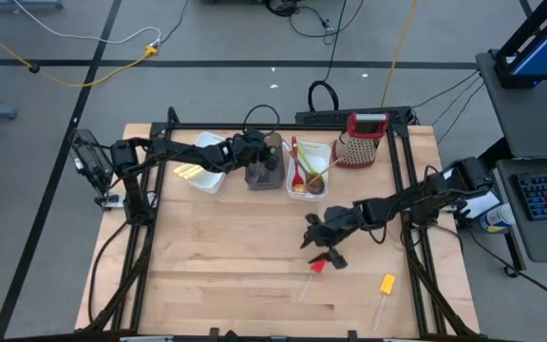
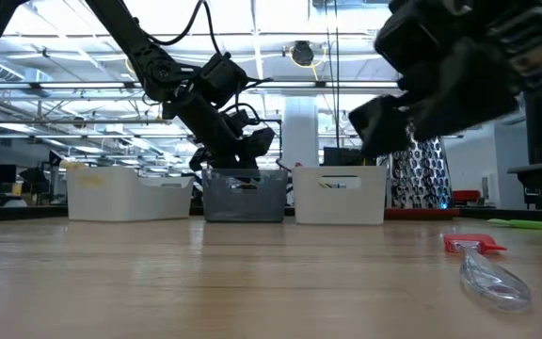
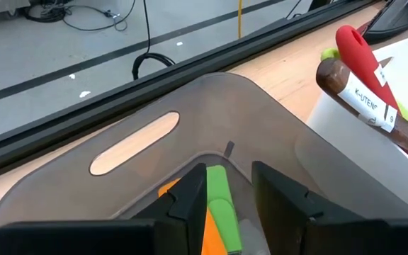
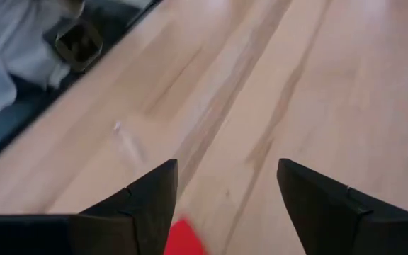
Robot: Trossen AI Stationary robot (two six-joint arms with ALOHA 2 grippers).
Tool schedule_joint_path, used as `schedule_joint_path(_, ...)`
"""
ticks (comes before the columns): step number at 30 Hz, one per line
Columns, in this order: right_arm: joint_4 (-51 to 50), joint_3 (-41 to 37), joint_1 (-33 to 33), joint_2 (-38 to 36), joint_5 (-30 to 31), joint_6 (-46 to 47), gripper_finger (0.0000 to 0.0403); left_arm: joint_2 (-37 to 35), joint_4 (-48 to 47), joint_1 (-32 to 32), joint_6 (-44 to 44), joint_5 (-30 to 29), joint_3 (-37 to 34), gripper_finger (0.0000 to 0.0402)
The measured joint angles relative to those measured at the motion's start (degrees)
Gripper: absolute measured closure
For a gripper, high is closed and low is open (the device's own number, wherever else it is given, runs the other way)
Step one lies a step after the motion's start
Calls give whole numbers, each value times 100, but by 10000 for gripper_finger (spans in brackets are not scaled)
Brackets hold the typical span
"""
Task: Pick & Place Kitchen Items
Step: Put the red spatula into the black bin
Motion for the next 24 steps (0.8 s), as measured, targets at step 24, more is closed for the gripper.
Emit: schedule_joint_path(24, 1906, -1210, 409, 1129, 400, -1975, 163, 0, 126, 0, -66, -2, 0, 284)
